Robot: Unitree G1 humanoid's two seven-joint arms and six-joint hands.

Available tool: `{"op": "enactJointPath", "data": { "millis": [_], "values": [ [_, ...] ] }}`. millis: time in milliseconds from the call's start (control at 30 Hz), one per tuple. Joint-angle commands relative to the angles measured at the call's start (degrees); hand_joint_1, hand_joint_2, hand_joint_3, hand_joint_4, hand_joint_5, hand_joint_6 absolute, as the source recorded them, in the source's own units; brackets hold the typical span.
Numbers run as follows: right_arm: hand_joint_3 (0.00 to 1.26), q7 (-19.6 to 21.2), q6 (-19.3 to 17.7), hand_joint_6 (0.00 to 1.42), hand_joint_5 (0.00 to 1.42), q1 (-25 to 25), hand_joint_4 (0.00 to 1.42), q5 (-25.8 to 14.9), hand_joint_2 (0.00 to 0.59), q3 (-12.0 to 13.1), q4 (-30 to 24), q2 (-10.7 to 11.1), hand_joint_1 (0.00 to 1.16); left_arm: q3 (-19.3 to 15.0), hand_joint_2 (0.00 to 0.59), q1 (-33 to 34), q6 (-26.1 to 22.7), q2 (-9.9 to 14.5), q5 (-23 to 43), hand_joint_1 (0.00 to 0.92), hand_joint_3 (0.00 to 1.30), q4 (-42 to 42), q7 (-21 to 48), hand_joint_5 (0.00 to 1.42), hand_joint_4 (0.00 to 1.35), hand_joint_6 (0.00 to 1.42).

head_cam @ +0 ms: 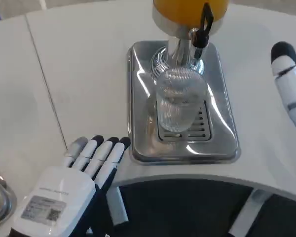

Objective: Grasp the cup under the faucet to collect the drink, then remove the cup.

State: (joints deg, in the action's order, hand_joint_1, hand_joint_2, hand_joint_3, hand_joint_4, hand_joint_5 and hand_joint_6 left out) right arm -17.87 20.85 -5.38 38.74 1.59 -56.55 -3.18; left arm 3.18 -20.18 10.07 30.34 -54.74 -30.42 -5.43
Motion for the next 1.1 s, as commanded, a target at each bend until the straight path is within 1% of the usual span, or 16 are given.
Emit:
{"op": "enactJointPath", "data": {
  "millis": [33,133,333,433,567,733,833,967,1100],
  "values": [
    [0.00,4.2,0.3,0.00,0.00,-2.7,0.00,-1.2,0.524,0.4,4.4,0.3,0.18,-0.4,0.035,-1.3,0.5,-0.5,-0.3,0.004,0.00,-0.9,0.8,0.00,0.00,0.00],
    [0.00,6.2,-0.3,0.00,0.00,-3.9,0.00,-2.6,0.523,0.7,6.9,0.7,0.19,-0.5,0.036,-1.6,0.5,-0.6,-0.4,0.006,0.00,-0.9,0.8,0.00,0.00,0.00],
    [0.00,10.0,-2.3,0.00,0.00,-4.9,0.00,-6.2,0.524,0.2,11.5,1.5,0.20,-0.4,0.043,-1.7,0.4,-0.9,-0.6,0.009,0.00,-0.7,0.8,0.00,0.00,0.00],
    [0.00,12.2,-3.9,0.00,0.00,-5.9,0.00,-7.9,0.524,-0.6,14.0,1.4,0.20,-0.2,0.044,-1.6,0.5,-0.9,-0.8,0.010,0.00,-0.6,0.8,0.00,0.00,0.00],
    [0.00,14.1,-4.9,0.00,0.00,-8.0,0.00,-8.8,0.511,-1.8,16.2,1.9,0.21,0.0,0.045,-1.3,0.4,-1.0,-0.9,0.010,0.00,-0.4,0.9,0.00,0.00,0.00],
    [0.00,14.7,-4.9,0.00,0.00,-11.4,0.00,-9.9,0.510,-2.4,18.7,3.1,0.21,-0.1,0.045,-1.2,0.2,-1.2,-0.9,0.010,0.00,-0.1,0.8,0.00,0.00,0.00],
    [0.00,14.4,-4.5,0.00,0.00,-14.1,0.00,-10.1,0.509,-3.4,20.0,3.8,0.21,-0.1,0.045,-1.2,0.2,-1.4,-1.0,0.010,0.00,0.1,0.9,0.00,0.00,0.00],
    [0.00,14.0,-3.8,0.00,0.00,-16.7,0.00,-11.0,0.509,-4.7,21.8,4.1,0.21,0.0,0.045,-0.6,0.0,-1.4,-1.0,0.010,0.00,0.6,1.1,0.00,0.00,0.00],
    [0.00,13.1,-2.6,0.00,0.00,-18.7,0.00,-11.5,0.509,-5.8,22.0,4.5,0.21,0.0,0.045,-0.2,0.1,-1.4,-0.9,0.010,0.00,0.9,1.2,0.00,0.00,0.00]
  ]
}}
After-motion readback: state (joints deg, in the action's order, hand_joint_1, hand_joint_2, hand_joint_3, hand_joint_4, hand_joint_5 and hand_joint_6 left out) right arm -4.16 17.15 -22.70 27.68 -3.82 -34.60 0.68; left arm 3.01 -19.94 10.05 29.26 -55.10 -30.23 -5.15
